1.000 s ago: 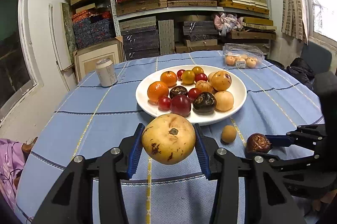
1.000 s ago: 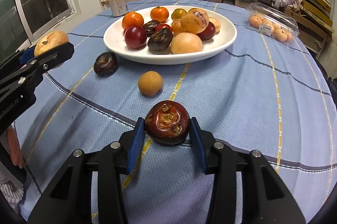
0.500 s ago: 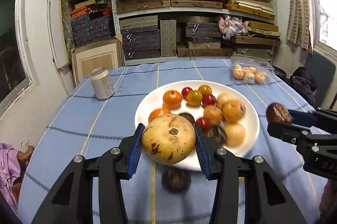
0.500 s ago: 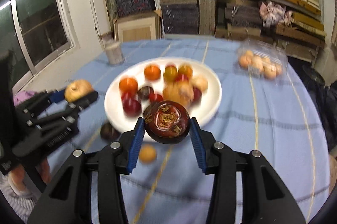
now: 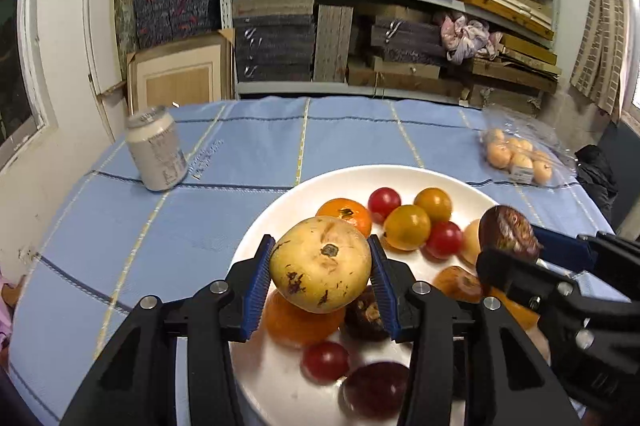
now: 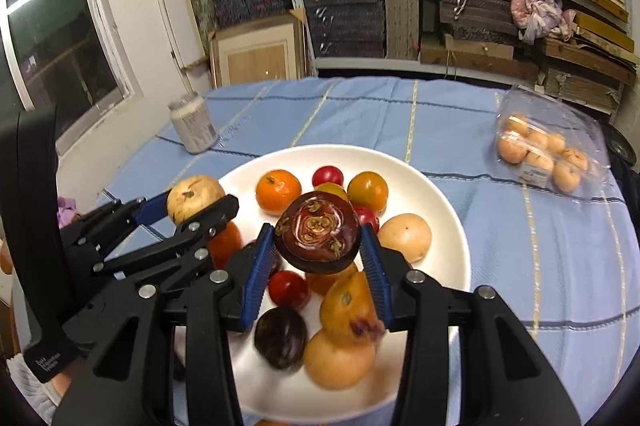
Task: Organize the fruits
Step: 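Place the yellow fruit on the plate with the left tool while the right tool places the red-brown fruit, then withdraw both open tools from the plate toward the last fruits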
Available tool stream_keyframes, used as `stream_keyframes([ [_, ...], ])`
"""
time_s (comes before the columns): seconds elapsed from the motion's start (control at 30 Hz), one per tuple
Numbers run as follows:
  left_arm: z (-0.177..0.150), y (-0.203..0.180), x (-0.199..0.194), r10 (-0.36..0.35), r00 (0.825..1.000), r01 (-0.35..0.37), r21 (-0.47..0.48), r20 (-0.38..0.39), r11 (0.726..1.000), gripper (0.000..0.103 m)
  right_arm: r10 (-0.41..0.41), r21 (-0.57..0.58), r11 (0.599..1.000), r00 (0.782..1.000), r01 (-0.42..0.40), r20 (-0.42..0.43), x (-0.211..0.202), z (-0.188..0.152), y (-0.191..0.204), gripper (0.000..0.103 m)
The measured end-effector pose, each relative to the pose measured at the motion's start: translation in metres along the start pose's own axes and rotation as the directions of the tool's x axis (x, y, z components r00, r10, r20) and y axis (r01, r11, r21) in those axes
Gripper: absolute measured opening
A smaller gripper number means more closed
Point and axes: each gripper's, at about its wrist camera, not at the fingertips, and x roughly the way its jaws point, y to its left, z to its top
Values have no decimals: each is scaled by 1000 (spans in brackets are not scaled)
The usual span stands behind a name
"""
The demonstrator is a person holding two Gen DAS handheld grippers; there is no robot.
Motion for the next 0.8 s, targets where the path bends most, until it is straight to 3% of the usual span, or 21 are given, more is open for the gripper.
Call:
stream_keyframes([
  [0.17,-4,3,10,-17,1000,17,0,-1,1000,48,7,-9,1000,1000,-7,-2,15,-5,-2,44],
  [0.2,-4,3,9,-16,1000,16,2,0,1000,49,8,-9,1000,1000,-8,-2,14,-5,-3,49],
  [0.23,-3,4,7,-9,1000,9,1,9,1000,59,8,-2,1000,1000,-8,1,13,-4,-4,52],
  [0.27,-2,5,5,-1,1000,1,-6,18,1000,78,11,19,1000,1000,-11,22,7,-2,-8,61],
  [0.3,-1,9,1,10,999,-9,-21,33,1000,86,16,34,999,999,-17,41,1,-1,-12,69],
  [0.33,1,14,-7,17,998,-14,-49,61,999,94,20,51,998,998,-24,65,-8,1,-15,69],
  [0.43,8,27,-31,22,994,-11,-105,105,994,95,42,97,993,981,-61,191,-57,12,-19,71],
  [0.5,12,33,-47,28,992,-12,-127,121,992,96,66,117,987,951,-106,303,-101,13,-19,97],
  [0.57,8,35,-68,34,989,-15,-132,143,991,99,74,121,984,921,-130,382,-132,7,-18,98],
  [0.73,-39,25,-108,111,980,-102,-57,166,993,99,61,131,983,906,-127,419,-161,-34,-12,98],
  [0.8,-63,22,-120,127,980,-122,-45,153,992,99,40,146,983,915,-107,402,-156,-61,-12,98],
])
